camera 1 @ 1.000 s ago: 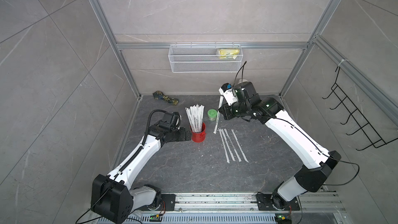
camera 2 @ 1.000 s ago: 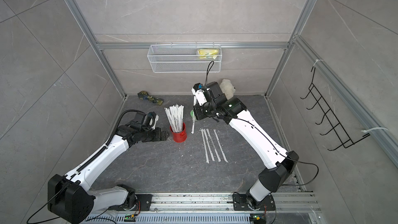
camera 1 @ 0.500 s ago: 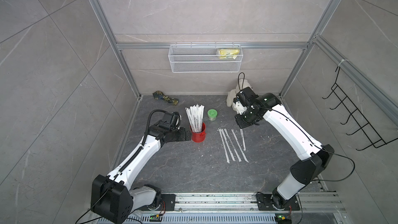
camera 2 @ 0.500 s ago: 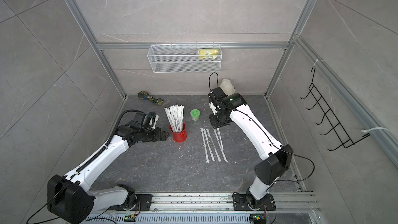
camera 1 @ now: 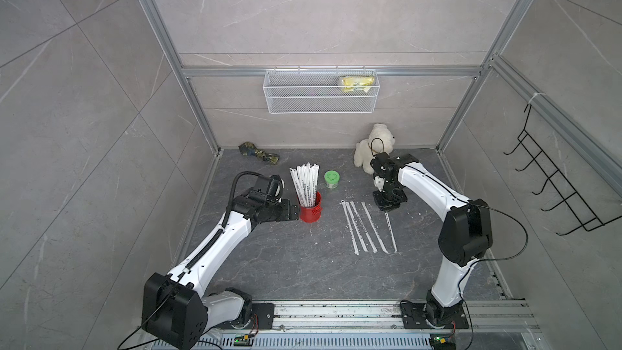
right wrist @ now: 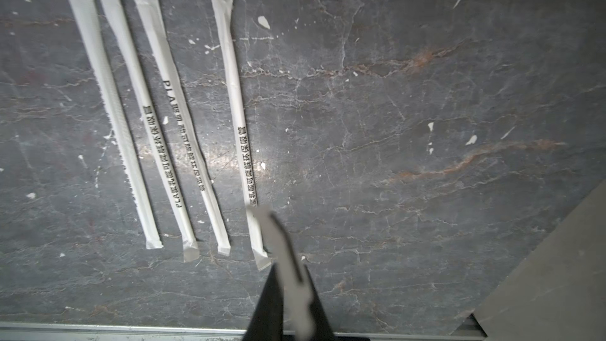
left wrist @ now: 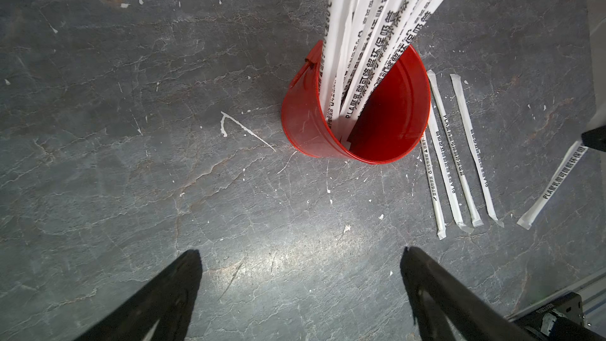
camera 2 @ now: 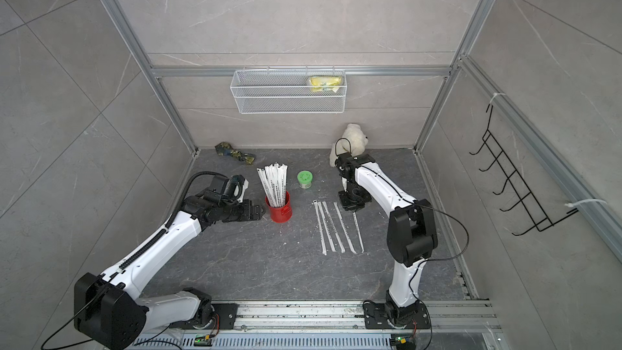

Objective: Take the straws out of the storage container
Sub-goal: Place the straw at the center of the board.

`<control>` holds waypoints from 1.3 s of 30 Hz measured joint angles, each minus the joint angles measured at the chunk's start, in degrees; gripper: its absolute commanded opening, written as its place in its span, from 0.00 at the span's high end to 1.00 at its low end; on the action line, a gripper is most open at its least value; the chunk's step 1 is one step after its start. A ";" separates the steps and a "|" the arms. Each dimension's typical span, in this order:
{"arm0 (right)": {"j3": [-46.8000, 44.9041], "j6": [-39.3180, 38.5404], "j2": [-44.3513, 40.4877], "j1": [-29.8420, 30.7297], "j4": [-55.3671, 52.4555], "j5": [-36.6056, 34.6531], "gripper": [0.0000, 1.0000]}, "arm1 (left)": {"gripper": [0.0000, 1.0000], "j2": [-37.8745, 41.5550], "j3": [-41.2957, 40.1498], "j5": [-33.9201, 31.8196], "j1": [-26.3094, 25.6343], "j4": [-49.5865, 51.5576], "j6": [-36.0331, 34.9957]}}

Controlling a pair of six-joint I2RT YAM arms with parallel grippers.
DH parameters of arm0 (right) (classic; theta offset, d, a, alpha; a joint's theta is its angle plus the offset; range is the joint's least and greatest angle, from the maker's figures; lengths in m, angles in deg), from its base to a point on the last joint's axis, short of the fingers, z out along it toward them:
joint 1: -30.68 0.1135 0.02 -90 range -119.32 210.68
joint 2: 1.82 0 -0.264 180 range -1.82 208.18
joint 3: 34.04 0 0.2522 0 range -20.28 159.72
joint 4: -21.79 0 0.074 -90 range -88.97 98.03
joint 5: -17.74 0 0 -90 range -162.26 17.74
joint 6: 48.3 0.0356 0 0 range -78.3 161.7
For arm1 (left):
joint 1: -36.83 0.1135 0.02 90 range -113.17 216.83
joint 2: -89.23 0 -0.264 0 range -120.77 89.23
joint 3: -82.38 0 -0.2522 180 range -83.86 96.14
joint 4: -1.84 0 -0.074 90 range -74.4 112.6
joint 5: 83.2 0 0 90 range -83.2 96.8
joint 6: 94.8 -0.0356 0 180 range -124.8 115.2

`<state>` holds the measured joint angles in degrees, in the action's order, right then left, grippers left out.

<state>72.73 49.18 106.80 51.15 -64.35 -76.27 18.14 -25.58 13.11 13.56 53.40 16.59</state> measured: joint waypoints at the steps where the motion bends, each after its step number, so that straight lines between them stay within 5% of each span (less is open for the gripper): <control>1: -0.02 0.00 1.03 -0.35 0.44 0.31 0.88 | 0.01 0.00 0.00 0.02 0.00 0.00 0.00; 12: 0.31 0.26 8.98 -1.81 2.38 1.03 0.87 | 0.01 0.00 0.00 0.00 -0.02 0.11 0.00; 39: 0.55 0.44 12.90 -3.52 5.88 3.41 0.81 | 0.01 -0.11 0.00 0.00 -0.28 0.37 0.00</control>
<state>73.28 49.62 119.69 47.63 -58.47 -72.86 18.03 -25.58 13.11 13.28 53.78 16.59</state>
